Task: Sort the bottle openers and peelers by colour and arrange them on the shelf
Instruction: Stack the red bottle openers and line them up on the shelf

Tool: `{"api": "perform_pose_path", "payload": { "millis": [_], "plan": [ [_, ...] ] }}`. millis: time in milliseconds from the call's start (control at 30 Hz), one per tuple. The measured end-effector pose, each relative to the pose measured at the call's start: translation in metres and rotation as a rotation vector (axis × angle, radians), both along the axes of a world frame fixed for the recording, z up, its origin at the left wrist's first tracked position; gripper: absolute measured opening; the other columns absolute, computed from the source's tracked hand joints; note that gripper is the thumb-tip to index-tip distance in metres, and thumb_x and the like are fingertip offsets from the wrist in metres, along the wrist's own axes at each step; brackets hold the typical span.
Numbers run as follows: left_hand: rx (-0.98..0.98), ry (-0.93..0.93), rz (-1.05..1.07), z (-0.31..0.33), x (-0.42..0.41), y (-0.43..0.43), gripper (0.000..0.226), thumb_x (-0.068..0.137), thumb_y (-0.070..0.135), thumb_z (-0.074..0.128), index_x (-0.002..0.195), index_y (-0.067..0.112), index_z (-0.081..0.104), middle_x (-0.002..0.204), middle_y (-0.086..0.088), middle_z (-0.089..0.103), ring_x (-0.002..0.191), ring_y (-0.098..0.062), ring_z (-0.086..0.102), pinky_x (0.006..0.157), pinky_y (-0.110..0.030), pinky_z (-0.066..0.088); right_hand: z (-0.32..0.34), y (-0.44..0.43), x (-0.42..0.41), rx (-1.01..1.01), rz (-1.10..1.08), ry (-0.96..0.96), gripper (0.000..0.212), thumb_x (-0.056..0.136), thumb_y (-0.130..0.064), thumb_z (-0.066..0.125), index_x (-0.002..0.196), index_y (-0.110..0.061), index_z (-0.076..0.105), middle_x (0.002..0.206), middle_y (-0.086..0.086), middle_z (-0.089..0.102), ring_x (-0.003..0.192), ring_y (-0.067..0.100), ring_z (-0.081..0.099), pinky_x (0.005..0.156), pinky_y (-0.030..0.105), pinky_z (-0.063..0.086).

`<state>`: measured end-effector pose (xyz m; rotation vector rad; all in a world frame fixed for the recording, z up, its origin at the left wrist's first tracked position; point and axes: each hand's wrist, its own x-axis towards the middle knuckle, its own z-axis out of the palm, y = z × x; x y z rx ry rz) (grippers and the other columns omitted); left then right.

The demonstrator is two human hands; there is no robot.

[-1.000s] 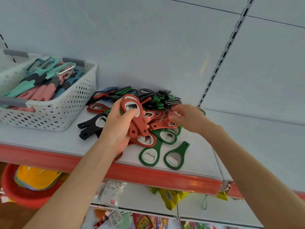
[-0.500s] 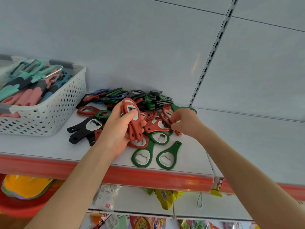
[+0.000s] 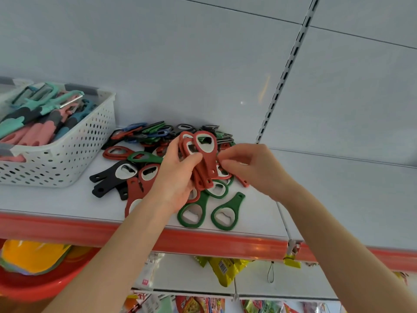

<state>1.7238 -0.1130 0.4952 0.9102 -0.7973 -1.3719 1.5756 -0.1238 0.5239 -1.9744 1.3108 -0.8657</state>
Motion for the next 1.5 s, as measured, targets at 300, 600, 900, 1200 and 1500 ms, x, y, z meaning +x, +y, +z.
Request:
{"api": "perform_pose_path", "payload": {
  "millis": [300,600,900,1200,1500],
  "plan": [
    [0.041,0.041,-0.021,-0.006,0.011,0.002,0.040,0.090,-0.003,0.046,0.125,0.017,0.047,0.090,-0.008,0.065,0.069,-0.018,0.067,0.065,-0.034,0.056,-0.043,-0.033,-0.022,0.027,-0.286,0.537,0.019,0.086,-0.013,0.057,0.103,-0.014,0.066,0.104,0.010,0.065,0.080,0.023,0.054,0.066,0.026,0.042],
    [0.013,0.082,-0.071,-0.008,0.005,0.001,0.034,0.082,0.036,0.058,0.109,0.017,0.051,0.083,-0.006,0.067,0.075,-0.025,0.065,0.069,-0.037,0.052,-0.001,0.007,0.020,-0.087,0.036,0.044,0.013,0.079,-0.007,0.067,0.087,-0.015,0.073,0.079,-0.003,0.070,0.074,0.004,0.064,0.072,0.020,0.052],
    [0.052,0.111,0.032,-0.008,0.017,0.001,0.038,0.089,0.001,0.053,0.124,0.016,0.049,0.090,-0.008,0.066,0.075,-0.021,0.067,0.058,-0.029,0.056,-0.005,-0.005,0.017,-0.075,-0.224,0.164,0.010,0.088,-0.026,0.057,0.082,-0.020,0.063,0.072,-0.009,0.063,0.069,0.008,0.058,0.061,0.017,0.043],
    [0.065,0.060,0.001,-0.011,0.039,0.007,0.018,0.091,0.004,0.051,0.104,0.016,0.056,0.084,-0.009,0.067,0.068,-0.015,0.068,0.059,-0.033,0.056,-0.008,-0.030,-0.001,0.142,-0.362,-0.487,0.008,0.087,0.003,0.055,0.089,0.001,0.063,0.057,0.000,0.061,0.044,0.000,0.054,0.051,0.013,0.049],
    [0.117,0.108,-0.229,-0.004,0.041,0.017,0.019,0.084,0.013,0.057,0.102,0.007,0.061,0.086,-0.013,0.064,0.064,-0.015,0.064,0.053,-0.027,0.054,0.006,-0.020,0.041,0.103,-0.044,-0.200,0.015,0.088,-0.005,0.058,0.076,-0.011,0.065,0.065,0.006,0.063,0.053,0.009,0.058,0.058,0.021,0.054]
  ]
}}
